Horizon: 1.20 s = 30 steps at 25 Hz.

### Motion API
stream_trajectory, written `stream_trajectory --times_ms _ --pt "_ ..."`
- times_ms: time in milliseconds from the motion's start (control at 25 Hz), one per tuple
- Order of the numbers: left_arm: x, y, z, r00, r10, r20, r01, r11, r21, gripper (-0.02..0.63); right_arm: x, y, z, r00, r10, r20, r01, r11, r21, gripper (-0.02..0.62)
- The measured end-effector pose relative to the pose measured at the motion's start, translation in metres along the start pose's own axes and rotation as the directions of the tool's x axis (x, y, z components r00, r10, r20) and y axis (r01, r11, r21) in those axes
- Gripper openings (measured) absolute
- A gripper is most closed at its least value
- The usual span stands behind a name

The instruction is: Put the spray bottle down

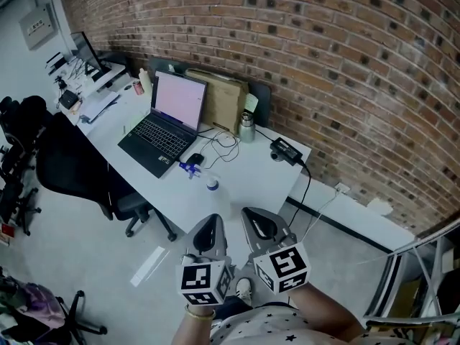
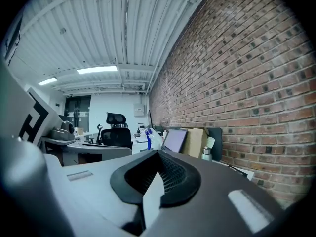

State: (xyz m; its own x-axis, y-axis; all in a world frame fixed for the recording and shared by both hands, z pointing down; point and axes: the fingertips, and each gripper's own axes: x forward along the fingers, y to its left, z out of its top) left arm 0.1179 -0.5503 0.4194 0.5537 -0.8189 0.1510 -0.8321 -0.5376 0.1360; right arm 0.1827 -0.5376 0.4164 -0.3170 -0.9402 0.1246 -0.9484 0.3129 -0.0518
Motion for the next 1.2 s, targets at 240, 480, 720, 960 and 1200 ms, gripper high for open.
stream_trajectory --times_ms 240,480,720,960,1200 --pt "-0.018 -0.009 -0.002 1.0 -0.01 -0.005 0.01 1.0 -0.003 0.008 -0.016 0.012 0.001 1.0 0.008 0.004 -0.008 0.999 -0.037 -0.005" --pt "-0.029 -0.016 0.004 1.0 -0.019 -0.008 0.019 1.0 0.006 0.008 -0.028 0.024 0.01 0.999 0.02 0.026 -0.019 0.999 -0.046 -0.005" --pt "-0.035 -0.021 0.005 0.999 -0.035 -0.011 0.035 0.999 0.014 0.008 -0.034 0.03 0.012 0.999 0.016 0.033 -0.015 0.999 -0.044 -0.005" --pt "-0.034 -0.024 0.006 0.999 -0.046 -0.007 0.046 0.999 0.027 0.008 -0.036 0.028 0.013 0.999 0.007 0.039 -0.005 0.999 -0.046 -0.005" --pt "-0.032 -0.021 0.006 0.999 -0.048 -0.009 0.048 0.999 0.024 0.008 -0.034 0.03 0.017 0.999 0.007 0.048 -0.005 0.999 -0.047 -0.005"
